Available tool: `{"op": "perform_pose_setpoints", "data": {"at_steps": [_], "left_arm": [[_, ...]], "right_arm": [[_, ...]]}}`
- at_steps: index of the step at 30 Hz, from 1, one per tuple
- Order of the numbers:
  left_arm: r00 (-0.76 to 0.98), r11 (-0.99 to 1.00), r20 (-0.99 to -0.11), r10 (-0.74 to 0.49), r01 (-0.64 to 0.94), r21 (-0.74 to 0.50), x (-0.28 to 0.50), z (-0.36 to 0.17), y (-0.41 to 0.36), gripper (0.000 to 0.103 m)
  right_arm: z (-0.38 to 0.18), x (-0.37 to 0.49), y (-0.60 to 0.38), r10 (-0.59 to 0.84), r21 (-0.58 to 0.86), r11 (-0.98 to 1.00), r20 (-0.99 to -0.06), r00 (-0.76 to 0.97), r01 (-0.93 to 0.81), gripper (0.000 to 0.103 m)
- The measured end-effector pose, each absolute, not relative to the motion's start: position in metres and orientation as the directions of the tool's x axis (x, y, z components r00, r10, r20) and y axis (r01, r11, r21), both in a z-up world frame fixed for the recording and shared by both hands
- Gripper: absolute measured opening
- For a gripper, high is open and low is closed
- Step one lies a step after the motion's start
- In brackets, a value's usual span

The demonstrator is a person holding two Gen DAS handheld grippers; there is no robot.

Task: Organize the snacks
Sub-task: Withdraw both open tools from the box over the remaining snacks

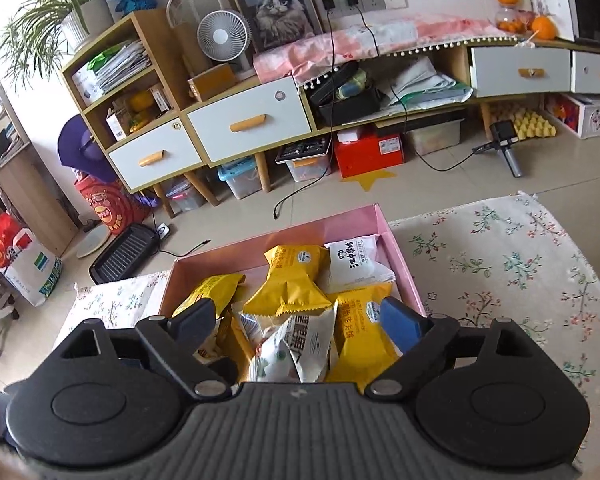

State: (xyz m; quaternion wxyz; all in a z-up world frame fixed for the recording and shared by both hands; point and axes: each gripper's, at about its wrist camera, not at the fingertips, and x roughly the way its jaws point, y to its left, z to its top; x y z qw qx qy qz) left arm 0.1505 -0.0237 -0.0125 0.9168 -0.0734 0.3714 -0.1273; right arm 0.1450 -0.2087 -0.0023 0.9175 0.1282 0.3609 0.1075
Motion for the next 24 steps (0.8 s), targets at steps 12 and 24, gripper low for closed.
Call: {"op": "perform_pose_setpoints", "data": {"at_steps": [12, 24], "left_arm": [[0.692, 0.96, -0.666, -0.278, 0.179, -0.215, 0.113, 0.001, -0.014, 0.094], [0.678, 0.964, -0.685, -0.266, 0.174, -0.202, 0.074, 0.004, -0.006, 0.099]], "right_arm": [[0.004, 0.119, -0.218, 0.252, 0.269, 0.959, -0.668, 0.7, -0.089, 0.098], [0.009, 0.087, -0.216, 0.216, 0.184, 0.976, -0.691, 0.69, -0.12, 0.103]]}}
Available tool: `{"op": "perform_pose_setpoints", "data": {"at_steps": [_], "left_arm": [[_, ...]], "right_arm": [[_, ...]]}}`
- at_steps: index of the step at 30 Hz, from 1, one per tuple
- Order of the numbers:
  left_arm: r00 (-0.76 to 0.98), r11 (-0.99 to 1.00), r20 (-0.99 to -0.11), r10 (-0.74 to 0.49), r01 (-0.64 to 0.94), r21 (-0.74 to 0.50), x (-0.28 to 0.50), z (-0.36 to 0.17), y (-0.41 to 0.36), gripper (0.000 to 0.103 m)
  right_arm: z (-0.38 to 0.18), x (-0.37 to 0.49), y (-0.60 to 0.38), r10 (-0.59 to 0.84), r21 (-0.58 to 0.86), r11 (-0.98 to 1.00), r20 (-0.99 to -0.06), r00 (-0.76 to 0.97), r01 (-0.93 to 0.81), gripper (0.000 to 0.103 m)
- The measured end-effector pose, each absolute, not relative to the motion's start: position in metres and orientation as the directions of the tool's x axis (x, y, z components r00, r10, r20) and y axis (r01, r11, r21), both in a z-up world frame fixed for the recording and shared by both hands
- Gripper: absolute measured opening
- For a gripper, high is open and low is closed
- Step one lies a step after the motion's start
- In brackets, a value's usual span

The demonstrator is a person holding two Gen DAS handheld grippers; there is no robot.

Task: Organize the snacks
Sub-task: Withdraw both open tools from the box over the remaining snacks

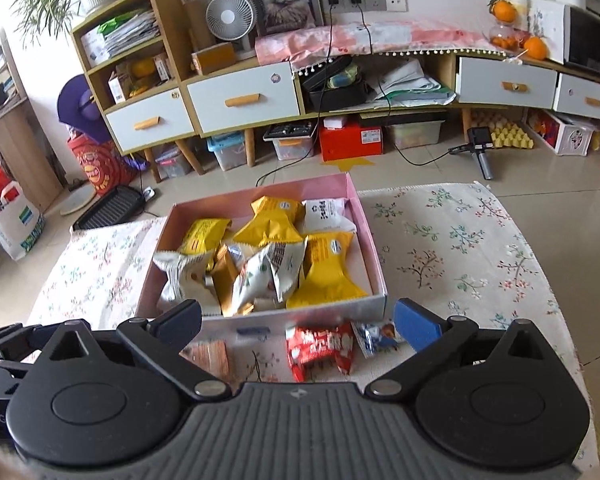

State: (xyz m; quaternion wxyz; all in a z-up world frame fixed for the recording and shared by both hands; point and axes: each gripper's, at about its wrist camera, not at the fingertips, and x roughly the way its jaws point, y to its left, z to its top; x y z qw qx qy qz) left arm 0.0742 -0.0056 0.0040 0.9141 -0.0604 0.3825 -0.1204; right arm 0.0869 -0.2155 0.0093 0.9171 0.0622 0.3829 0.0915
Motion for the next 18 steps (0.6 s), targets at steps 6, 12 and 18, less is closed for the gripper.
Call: {"op": "perform_pose_setpoints", "data": {"at_steps": [6, 12, 18], "left_arm": [[0.661, 0.97, -0.711, -0.241, 0.165, -0.176, 0.059, -0.002, -0.005, 0.099], [0.653, 0.972, -0.72, -0.235, 0.166, -0.166, 0.046, -0.009, -0.003, 0.099], [0.655, 0.975, -0.721, -0.224, 0.159, -0.158, 0.038, -0.017, 0.001, 0.099]], "right_arm": [[0.006, 0.076, -0.216, 0.213, 0.176, 0.977, -0.705, 0.676, -0.124, 0.103], [-0.001, 0.063, -0.213, 0.194, 0.145, 0.981, -0.719, 0.667, -0.13, 0.103], [-0.013, 0.056, -0.213, 0.183, 0.113, 0.983, -0.732, 0.656, -0.147, 0.103]]}}
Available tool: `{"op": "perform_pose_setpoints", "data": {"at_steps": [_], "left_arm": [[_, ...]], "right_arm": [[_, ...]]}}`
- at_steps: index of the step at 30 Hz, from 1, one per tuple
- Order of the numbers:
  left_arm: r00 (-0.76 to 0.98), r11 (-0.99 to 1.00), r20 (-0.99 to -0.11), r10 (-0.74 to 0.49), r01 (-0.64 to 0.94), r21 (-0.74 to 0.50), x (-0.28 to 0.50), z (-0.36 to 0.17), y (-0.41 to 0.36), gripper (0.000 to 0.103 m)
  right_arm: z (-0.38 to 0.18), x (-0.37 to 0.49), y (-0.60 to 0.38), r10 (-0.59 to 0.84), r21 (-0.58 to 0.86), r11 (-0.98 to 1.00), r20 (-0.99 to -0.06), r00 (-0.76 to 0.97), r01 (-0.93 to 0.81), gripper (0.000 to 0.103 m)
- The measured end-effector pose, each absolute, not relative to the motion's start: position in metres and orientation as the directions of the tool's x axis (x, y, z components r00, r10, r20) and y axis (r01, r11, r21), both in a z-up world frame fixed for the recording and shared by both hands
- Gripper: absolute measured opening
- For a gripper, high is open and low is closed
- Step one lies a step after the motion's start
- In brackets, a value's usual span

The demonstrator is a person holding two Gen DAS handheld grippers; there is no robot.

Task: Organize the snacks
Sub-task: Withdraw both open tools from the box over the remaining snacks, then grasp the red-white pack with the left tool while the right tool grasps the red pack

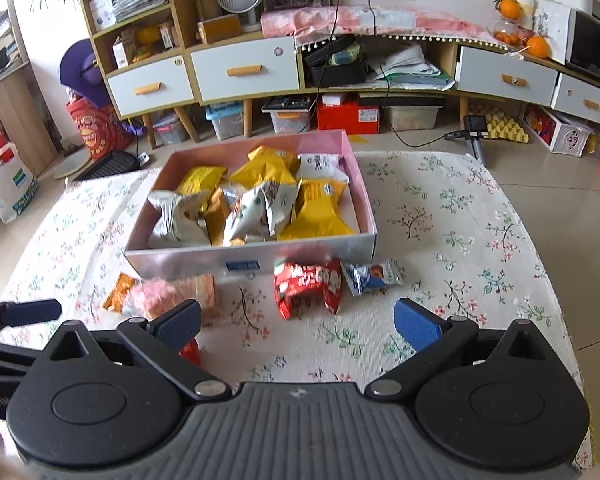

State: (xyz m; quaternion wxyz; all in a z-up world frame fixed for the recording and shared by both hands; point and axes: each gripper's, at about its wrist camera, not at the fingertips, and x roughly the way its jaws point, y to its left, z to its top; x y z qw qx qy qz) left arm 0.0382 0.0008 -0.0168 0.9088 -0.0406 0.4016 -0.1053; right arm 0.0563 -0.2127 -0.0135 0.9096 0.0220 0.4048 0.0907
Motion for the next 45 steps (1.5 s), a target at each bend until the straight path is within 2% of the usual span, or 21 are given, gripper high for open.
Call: {"op": "perform_pose_setpoints", "data": {"at_steps": [11, 23, 29, 33, 38, 40, 43, 45], "left_arm": [[0.66, 0.977, -0.722, -0.206, 0.177, -0.117, 0.029, -0.03, 0.008, 0.099], [0.665, 0.97, -0.723, -0.187, 0.24, -0.03, 0.025, -0.058, 0.012, 0.099], [0.667, 0.964, -0.714, -0.212, 0.263, -0.04, 0.027, -0.068, -0.005, 0.099], [0.682, 0.963, -0.705, -0.196, 0.271, -0.006, 0.031, -0.075, -0.025, 0.099], [0.676, 0.965, -0.706, -0.211, 0.258, -0.042, 0.041, -0.082, -0.041, 0.098], [0.678, 0.967, -0.701, -0.221, 0.245, -0.068, 0.044, -0.083, -0.044, 0.094], [0.676, 0.971, -0.701, -0.227, 0.216, -0.106, 0.049, -0.083, -0.045, 0.082], [0.67, 0.972, -0.706, -0.23, 0.2, -0.126, 0.052, -0.084, -0.044, 0.066]], "right_arm": [[-0.026, 0.045, -0.215, 0.19, 0.083, 0.978, -0.744, 0.641, -0.194, 0.103], [-0.047, 0.039, -0.227, 0.161, -0.01, 0.967, -0.747, 0.645, -0.253, 0.103], [-0.055, 0.038, -0.224, 0.139, -0.096, 0.947, -0.737, 0.661, -0.306, 0.103], [-0.06, 0.04, -0.225, 0.145, -0.116, 0.938, -0.726, 0.672, -0.327, 0.103], [-0.066, 0.048, -0.227, 0.155, -0.127, 0.932, -0.707, 0.69, -0.34, 0.103], [-0.068, 0.052, -0.228, 0.16, -0.119, 0.934, -0.702, 0.694, -0.336, 0.103], [-0.069, 0.06, -0.23, 0.176, -0.088, 0.941, -0.698, 0.694, -0.327, 0.103], [-0.07, 0.064, -0.23, 0.185, -0.066, 0.946, -0.697, 0.693, -0.318, 0.103]]}}
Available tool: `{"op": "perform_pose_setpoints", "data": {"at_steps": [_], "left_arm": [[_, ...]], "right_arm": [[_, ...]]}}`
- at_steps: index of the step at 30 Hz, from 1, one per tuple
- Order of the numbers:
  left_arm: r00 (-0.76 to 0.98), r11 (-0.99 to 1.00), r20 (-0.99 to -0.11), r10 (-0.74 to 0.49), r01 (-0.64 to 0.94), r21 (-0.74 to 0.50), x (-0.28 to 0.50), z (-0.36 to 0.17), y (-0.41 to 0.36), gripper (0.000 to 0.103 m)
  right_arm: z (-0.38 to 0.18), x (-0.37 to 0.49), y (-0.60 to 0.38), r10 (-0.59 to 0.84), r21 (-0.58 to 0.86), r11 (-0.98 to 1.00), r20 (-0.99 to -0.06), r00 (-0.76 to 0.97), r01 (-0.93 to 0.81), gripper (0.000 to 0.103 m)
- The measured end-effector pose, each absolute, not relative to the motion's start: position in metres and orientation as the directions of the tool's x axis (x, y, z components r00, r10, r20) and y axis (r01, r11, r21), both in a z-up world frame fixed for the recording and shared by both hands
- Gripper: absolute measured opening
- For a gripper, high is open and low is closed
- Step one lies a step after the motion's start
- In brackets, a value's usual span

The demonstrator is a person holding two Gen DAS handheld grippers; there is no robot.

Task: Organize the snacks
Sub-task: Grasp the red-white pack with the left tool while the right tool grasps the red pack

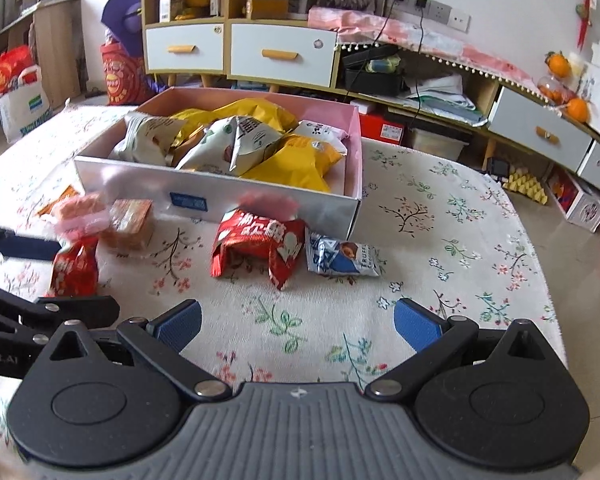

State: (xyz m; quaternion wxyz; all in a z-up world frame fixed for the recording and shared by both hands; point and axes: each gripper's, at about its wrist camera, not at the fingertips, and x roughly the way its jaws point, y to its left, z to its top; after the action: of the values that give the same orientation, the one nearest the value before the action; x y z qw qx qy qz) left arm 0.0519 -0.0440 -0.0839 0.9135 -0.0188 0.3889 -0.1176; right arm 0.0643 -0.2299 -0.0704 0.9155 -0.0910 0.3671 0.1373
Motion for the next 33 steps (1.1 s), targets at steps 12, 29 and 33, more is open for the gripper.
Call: {"op": "perform_pose_setpoints", "data": {"at_steps": [12, 29, 33], "left_arm": [[0.627, 0.976, -0.749, -0.214, 0.177, -0.13, 0.048, -0.08, -0.022, 0.029], [0.559, 0.961, -0.788, -0.259, 0.234, -0.149, 0.034, -0.077, -0.002, 0.029], [0.552, 0.96, -0.794, -0.255, 0.242, -0.14, 0.033, -0.077, -0.003, 0.029]], "right_arm": [[-0.073, 0.083, -0.215, 0.21, 0.022, 0.963, -0.685, 0.698, -0.268, 0.096], [-0.082, 0.1, -0.188, 0.097, -0.055, 0.981, -0.699, 0.708, -0.188, 0.086], [-0.081, 0.099, -0.187, 0.072, -0.083, 0.981, -0.692, 0.718, -0.178, 0.078]]}}
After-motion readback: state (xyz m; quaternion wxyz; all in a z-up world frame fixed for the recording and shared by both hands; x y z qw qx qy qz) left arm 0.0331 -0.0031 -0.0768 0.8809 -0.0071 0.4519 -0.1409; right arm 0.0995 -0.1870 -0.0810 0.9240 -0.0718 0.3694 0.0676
